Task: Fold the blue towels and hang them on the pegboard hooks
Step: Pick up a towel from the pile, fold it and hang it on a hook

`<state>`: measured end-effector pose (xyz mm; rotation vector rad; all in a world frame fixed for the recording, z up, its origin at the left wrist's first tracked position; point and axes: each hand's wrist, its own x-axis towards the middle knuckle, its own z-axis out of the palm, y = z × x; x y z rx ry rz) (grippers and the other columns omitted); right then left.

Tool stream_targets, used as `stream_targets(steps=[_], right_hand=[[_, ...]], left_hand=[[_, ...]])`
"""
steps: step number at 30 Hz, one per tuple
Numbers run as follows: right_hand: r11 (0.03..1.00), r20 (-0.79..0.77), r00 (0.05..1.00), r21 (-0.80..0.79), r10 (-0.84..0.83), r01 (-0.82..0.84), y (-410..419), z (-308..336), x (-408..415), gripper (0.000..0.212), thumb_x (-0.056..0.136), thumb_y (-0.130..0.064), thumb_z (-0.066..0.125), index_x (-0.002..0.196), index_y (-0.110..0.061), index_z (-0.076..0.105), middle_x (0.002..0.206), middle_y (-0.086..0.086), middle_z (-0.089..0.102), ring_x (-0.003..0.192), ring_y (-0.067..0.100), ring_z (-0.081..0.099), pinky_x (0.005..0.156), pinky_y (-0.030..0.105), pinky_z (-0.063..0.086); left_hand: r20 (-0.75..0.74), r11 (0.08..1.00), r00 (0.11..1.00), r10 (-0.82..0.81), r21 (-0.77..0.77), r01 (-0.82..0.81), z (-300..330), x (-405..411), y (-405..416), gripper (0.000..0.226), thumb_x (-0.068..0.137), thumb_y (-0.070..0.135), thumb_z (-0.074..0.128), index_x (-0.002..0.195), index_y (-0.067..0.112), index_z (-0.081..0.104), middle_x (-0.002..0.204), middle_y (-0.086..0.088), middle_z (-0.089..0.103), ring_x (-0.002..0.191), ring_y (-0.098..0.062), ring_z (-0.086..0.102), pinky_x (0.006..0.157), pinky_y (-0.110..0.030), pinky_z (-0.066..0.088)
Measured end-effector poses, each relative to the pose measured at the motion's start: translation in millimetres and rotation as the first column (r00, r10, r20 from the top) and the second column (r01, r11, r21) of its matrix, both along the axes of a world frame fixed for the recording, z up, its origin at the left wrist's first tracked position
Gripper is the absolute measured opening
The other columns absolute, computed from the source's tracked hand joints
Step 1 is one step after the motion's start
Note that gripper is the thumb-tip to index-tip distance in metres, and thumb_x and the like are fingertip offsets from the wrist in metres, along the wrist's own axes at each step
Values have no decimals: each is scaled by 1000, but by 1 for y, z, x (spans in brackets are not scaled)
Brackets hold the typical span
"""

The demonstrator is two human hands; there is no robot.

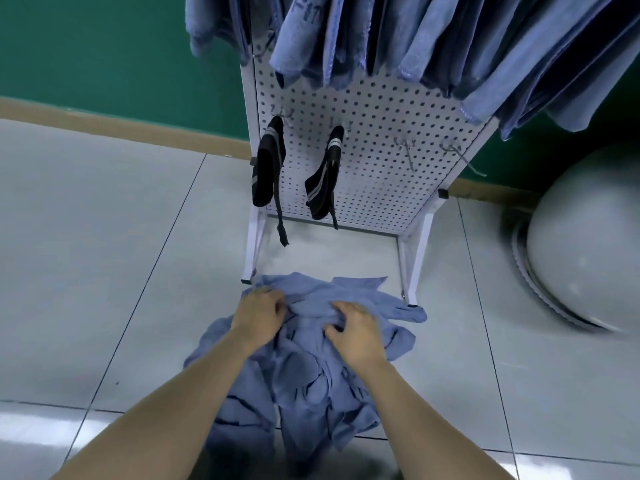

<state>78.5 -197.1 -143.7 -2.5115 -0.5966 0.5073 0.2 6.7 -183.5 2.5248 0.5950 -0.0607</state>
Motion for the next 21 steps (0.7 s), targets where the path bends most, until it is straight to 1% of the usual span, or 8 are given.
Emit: stream_targets(steps=[3, 5, 8, 11, 15, 17, 19, 21], right_hand=[[1000, 63, 998, -4, -27, 27, 4, 3, 8, 20, 92, -16, 66, 109, -11, 76, 106, 9, 75, 101, 29, 67, 87, 38, 50], [997, 38, 998, 51, -55, 53, 8, 9, 13, 11, 91, -9, 62, 85, -6, 72, 84, 10, 72, 83, 28, 65, 72, 38, 48], [952, -14, 989, 269, -146, 144, 15, 35, 22, 26, 95, -6, 57, 71, -14, 54, 72, 2, 56, 68, 14, 50, 65, 30, 40], [847, -83, 964, 463, -251, 260, 19, 88, 30, 31, 99, -8, 53, 70, -10, 42, 66, -2, 43, 59, 8, 36, 56, 20, 33], [784, -49, 969, 578, -244, 227, 12, 161, 44, 31, 103, -16, 51, 76, -5, 41, 67, -1, 41, 58, 6, 34, 53, 20, 33], [794, 16, 982, 591, -187, 142, 8, 195, 52, 29, 104, -17, 52, 79, -3, 45, 69, 2, 42, 59, 6, 35, 54, 21, 32], [822, 91, 989, 568, -115, 43, 4, 228, 58, 29, 105, -18, 52, 82, -1, 47, 71, 9, 43, 61, 8, 36, 57, 24, 31], [852, 173, 985, 519, -26, -69, -1, 263, 59, 29, 105, -20, 53, 80, -5, 49, 68, 6, 42, 60, 8, 35, 57, 26, 30]], left_hand=[[226, 993, 972, 66, -112, -42, 21, 7, 3, 13, 96, 11, 55, 84, 9, 59, 79, -7, 62, 75, -32, 56, 65, -43, 47], [306, 973, 949, 74, -229, -2, 48, 16, 2, 16, 102, 11, 52, 86, 12, 50, 72, -3, 55, 67, -25, 51, 62, -43, 46], [376, 944, 920, 107, -328, 24, 93, 30, -5, 16, 108, 18, 46, 93, 15, 45, 68, 1, 49, 59, -12, 43, 57, -30, 39], [410, 927, 899, 151, -374, 15, 142, 39, -11, 17, 110, 27, 42, 95, 18, 43, 71, -1, 53, 64, -16, 49, 61, -32, 40], [343, 959, 937, -68, -238, 156, 221, 51, -3, 26, 110, 36, 39, 87, 25, 41, 77, -4, 58, 74, -24, 54, 72, -40, 42], [274, 962, 940, -203, -126, 244, 262, 52, 3, 32, 108, 43, 43, 81, 26, 40, 76, -2, 57, 73, -24, 52, 69, -40, 39], [207, 953, 932, -297, 0, 303, 302, 48, 10, 43, 97, 61, 56, 80, 23, 46, 73, 1, 57, 70, -22, 52, 64, -37, 39], [125, 940, 935, -333, 118, 319, 338, 40, 18, 62, 76, 79, 67, 79, 18, 56, 70, 2, 61, 66, -20, 55, 62, -37, 44]])
